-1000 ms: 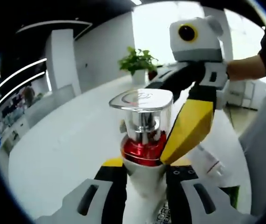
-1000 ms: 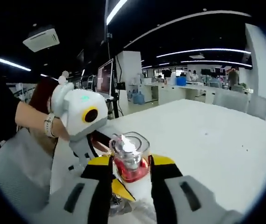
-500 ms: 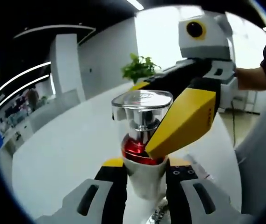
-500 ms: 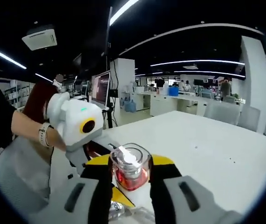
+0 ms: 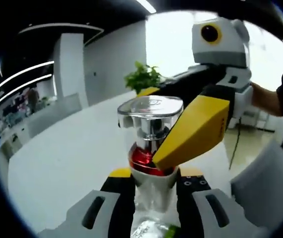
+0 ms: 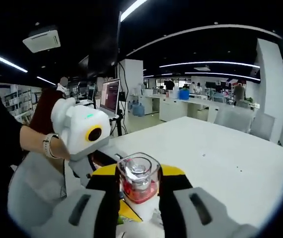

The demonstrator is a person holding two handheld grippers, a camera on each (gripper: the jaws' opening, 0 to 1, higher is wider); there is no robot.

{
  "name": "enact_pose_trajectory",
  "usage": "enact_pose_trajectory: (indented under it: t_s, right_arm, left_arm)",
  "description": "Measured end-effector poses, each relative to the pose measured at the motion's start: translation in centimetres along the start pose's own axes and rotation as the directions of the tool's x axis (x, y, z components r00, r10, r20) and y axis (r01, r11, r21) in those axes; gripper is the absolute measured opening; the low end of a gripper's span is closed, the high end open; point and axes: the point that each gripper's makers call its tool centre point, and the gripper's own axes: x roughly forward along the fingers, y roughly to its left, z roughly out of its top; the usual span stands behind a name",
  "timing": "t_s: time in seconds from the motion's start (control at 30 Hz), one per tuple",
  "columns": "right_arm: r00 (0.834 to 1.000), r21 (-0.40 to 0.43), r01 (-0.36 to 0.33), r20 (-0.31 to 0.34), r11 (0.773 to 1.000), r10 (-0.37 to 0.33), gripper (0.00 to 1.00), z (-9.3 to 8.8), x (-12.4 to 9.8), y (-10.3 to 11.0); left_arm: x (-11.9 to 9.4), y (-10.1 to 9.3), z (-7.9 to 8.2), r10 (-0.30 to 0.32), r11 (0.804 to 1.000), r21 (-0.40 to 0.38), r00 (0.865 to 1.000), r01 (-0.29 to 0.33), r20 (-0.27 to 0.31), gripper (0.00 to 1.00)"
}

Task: Arrange the skincare products in the storage area until every visible bottle or jar stands upright without overlapping.

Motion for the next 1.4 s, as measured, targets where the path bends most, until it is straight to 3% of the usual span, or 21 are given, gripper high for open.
enact_pose_trajectory:
  t_s: [0.2, 0.23, 0.27, 0.3, 0.33, 0.73, 0.83, 0.9, 1.13, 1.4]
  right_arm:
    - [0.999, 0.066, -0.005, -0.034, 0.998, 0.008, 0.28, -1.6, -1.3, 0.8]
    - [0.999, 0.103, -0.009, -0.046, 0.995, 0.014, 0.28, -2.1, -0.2, -3.5]
    - [0.999, 0.106, -0.009, -0.048, 0.994, 0.014, 0.28, -2.2, 0.1, -4.9]
    - [0.998, 0.134, -0.007, -0.064, 0.991, 0.016, 0.29, -2.7, 0.6, -7.6]
    - [0.997, 0.140, -0.005, -0.073, 0.990, 0.016, 0.29, -2.9, 0.7, -8.5]
    - [0.989, 0.228, -0.004, -0.145, 0.974, 0.038, 0.29, -5.8, 1.2, -12.9]
    - [0.987, 0.219, -0.004, -0.157, 0.976, 0.039, 0.29, -5.9, -1.8, -4.0]
    - [0.987, 0.222, -0.004, -0.155, 0.975, 0.040, 0.29, -6.3, -2.5, -2.3]
    - [0.986, 0.181, 0.006, -0.166, 0.983, 0.025, 0.29, -7.5, -3.5, 2.7]
    - [0.988, 0.150, 0.024, -0.152, 0.988, 0.000, 0.29, -7.3, -3.3, 2.4]
  left_arm:
    - [0.6, -2.2, -0.9, -0.036, 0.999, -0.028, 0.999, 0.035, -0.035, 0.27]
    - [0.7, -2.7, -1.2, -0.048, 0.998, -0.042, 0.998, 0.046, -0.044, 0.27]
    - [0.8, -2.8, -1.2, -0.051, 0.998, -0.045, 0.998, 0.049, -0.046, 0.27]
    - [0.9, -3.5, -1.5, -0.065, 0.996, -0.064, 0.996, 0.061, -0.057, 0.27]
    - [0.9, -3.6, -1.5, -0.068, 0.996, -0.069, 0.996, 0.064, -0.060, 0.27]
    - [1.5, -6.9, -3.7, -0.150, 0.974, -0.185, 0.982, 0.128, -0.112, 0.27]
    - [1.6, -7.7, -4.9, -0.160, 0.972, -0.194, 0.977, 0.131, -0.140, 0.27]
    - [1.6, -7.9, -5.3, -0.166, 0.970, -0.200, 0.976, 0.136, -0.143, 0.27]
    - [2.1, -7.7, -6.4, -0.146, 0.980, -0.162, 0.973, 0.117, -0.177, 0.27]
    - [2.6, -6.6, -6.1, -0.127, 0.987, -0.118, 0.977, 0.108, -0.168, 0.27]
